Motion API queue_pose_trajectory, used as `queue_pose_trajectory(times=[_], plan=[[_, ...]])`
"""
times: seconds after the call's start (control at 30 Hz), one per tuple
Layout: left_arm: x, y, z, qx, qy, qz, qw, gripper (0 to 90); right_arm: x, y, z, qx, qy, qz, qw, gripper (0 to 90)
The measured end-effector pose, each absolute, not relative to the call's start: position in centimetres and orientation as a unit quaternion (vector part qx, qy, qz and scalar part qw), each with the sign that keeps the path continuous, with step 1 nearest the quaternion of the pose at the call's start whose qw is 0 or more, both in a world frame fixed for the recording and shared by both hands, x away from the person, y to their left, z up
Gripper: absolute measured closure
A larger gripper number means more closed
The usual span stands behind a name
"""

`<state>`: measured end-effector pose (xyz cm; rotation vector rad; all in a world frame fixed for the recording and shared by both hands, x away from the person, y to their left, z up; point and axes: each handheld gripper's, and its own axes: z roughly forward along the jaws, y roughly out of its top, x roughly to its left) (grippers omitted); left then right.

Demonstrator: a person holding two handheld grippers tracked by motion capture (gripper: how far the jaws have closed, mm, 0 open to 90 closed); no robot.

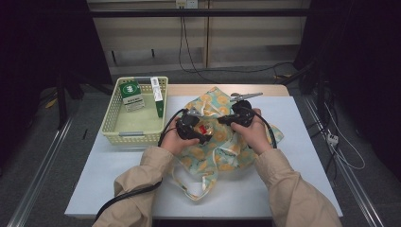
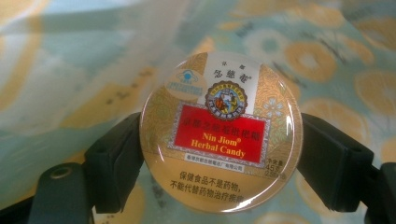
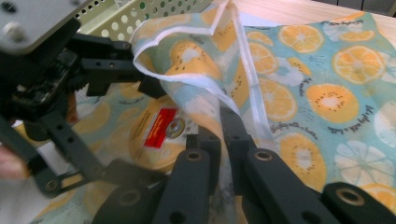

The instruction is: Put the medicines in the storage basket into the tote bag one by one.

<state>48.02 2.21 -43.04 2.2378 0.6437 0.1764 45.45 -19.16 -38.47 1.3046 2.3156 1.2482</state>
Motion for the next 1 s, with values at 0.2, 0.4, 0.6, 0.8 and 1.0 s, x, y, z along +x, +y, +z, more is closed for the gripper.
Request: queue_pose_trajectory(times=[0.2,0.4,0.6,0.8,1.0], plan=[[48.5,1.8,-42.9,0.878,0.258,0.075,0.396,20.7,45.3,-19.7,-38.3,0.445,0.782,0.424,0.105,89.5],[49.0,1.7,-43.0,0.877,0.264,0.078,0.394,20.6,45.3,-19.8,-38.8,0.447,0.781,0.425,0.099,89.5],[50.6,0.6,-43.3,0.872,0.279,0.085,0.393,20.6,45.3,-19.6,-38.9,0.448,0.78,0.428,0.095,89.5],[52.3,-0.2,-43.9,0.851,0.307,0.091,0.416,16.4,45.7,-19.5,-39.3,0.453,0.777,0.427,0.093,89.4],[51.0,0.9,-43.7,0.861,0.297,0.076,0.406,13.4,45.9,-19.8,-39.5,0.457,0.775,0.426,0.094,89.4]])
